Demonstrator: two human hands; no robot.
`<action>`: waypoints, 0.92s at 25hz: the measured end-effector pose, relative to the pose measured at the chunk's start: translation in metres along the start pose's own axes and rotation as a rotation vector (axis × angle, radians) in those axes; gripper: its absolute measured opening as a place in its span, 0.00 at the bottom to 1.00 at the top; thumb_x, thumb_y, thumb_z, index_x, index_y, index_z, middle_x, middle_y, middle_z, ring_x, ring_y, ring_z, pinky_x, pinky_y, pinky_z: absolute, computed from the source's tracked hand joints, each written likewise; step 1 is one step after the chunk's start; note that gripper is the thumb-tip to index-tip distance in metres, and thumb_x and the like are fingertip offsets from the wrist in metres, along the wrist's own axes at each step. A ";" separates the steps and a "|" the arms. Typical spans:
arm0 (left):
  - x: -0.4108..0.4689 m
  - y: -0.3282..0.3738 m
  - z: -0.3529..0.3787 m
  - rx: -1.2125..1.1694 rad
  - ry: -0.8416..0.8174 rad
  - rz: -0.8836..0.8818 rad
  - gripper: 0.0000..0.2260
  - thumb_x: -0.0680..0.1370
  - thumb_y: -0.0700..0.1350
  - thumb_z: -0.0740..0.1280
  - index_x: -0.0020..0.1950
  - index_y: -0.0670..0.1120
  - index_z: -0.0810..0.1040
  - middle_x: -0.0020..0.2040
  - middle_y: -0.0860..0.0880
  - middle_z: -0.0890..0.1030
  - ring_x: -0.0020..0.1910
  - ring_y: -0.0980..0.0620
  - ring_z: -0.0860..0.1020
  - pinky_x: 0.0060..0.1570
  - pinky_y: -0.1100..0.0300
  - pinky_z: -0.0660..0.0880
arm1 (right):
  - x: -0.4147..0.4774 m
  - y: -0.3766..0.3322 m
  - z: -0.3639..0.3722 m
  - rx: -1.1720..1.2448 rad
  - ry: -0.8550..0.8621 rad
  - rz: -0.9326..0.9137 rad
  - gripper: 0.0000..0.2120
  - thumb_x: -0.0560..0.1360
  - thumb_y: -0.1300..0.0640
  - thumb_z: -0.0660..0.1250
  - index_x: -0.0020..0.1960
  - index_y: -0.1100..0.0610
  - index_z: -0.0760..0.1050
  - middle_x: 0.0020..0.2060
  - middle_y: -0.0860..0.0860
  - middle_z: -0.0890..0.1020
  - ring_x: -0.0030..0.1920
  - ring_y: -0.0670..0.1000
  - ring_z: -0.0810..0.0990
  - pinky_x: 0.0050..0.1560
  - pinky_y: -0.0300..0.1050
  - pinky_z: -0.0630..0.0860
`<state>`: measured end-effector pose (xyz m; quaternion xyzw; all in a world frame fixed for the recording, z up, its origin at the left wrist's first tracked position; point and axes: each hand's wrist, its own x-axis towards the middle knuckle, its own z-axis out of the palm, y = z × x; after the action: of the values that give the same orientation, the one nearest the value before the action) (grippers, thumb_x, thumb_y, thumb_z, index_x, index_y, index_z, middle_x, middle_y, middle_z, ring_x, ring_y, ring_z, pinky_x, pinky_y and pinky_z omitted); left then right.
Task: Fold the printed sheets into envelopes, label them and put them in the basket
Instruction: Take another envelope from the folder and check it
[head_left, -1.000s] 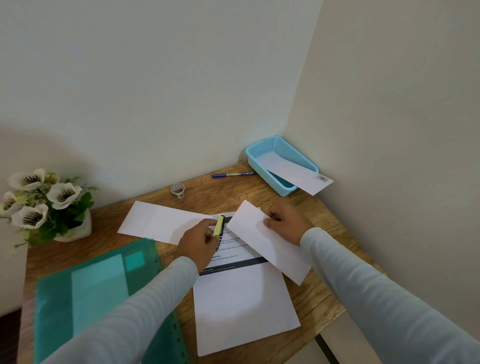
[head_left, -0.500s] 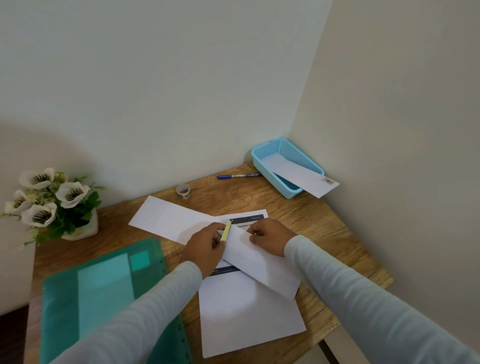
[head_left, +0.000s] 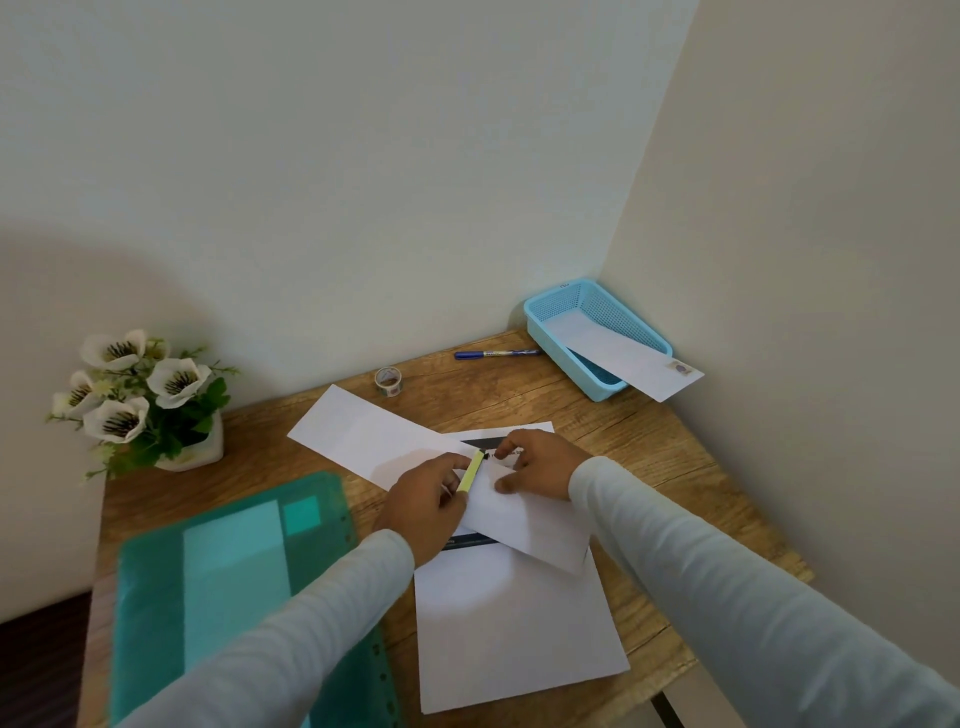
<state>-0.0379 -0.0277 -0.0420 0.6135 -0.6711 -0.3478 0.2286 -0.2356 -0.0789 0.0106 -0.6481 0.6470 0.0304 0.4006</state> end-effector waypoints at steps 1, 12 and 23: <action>0.001 -0.002 0.000 0.001 0.007 -0.002 0.15 0.80 0.43 0.69 0.63 0.59 0.76 0.45 0.60 0.78 0.43 0.57 0.78 0.45 0.66 0.75 | -0.002 0.007 -0.004 -0.027 -0.040 0.036 0.23 0.72 0.48 0.78 0.64 0.42 0.75 0.61 0.48 0.76 0.55 0.51 0.77 0.51 0.45 0.74; 0.001 0.001 0.005 0.021 0.003 -0.035 0.15 0.81 0.44 0.68 0.67 0.55 0.76 0.49 0.57 0.78 0.48 0.53 0.78 0.55 0.60 0.77 | -0.013 0.027 -0.021 0.053 -0.138 0.130 0.19 0.72 0.60 0.79 0.56 0.46 0.75 0.60 0.50 0.79 0.48 0.51 0.84 0.45 0.44 0.83; 0.000 0.005 0.000 -0.048 0.032 -0.015 0.16 0.79 0.42 0.71 0.63 0.59 0.77 0.44 0.59 0.79 0.42 0.54 0.80 0.48 0.60 0.81 | 0.000 -0.002 0.009 0.625 -0.004 0.092 0.19 0.72 0.69 0.76 0.57 0.53 0.76 0.40 0.55 0.87 0.38 0.54 0.88 0.36 0.45 0.84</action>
<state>-0.0409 -0.0276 -0.0386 0.6183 -0.6542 -0.3556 0.2517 -0.2292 -0.0745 0.0055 -0.4635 0.6527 -0.1506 0.5801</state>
